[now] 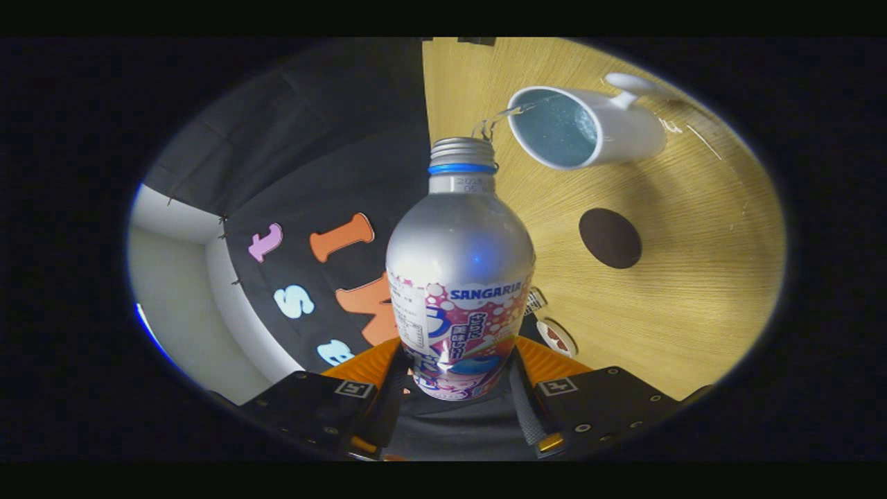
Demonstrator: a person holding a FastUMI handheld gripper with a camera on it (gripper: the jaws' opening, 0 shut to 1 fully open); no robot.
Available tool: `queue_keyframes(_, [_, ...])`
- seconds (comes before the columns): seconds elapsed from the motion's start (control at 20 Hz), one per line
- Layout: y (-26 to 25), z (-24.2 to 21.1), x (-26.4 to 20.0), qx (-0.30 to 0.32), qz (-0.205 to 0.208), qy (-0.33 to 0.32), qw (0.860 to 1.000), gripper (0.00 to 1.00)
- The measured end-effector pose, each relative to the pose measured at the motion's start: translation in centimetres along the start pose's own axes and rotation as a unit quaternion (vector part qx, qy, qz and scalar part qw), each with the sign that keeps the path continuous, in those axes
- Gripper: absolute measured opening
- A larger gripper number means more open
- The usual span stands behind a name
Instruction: Take the bottle from table, then pour the juice into the cup, finally place the bottle on the coaster
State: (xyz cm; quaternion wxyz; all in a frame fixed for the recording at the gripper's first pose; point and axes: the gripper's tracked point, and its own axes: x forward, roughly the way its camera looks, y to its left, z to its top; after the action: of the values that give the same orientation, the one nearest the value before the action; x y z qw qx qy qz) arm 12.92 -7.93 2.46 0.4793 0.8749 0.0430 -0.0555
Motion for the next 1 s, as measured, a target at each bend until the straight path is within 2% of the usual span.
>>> queue_keyframes(1.0, [1.0, 0.9, -0.4, 0.048, -0.004, -0.006, 0.999, 0.71])
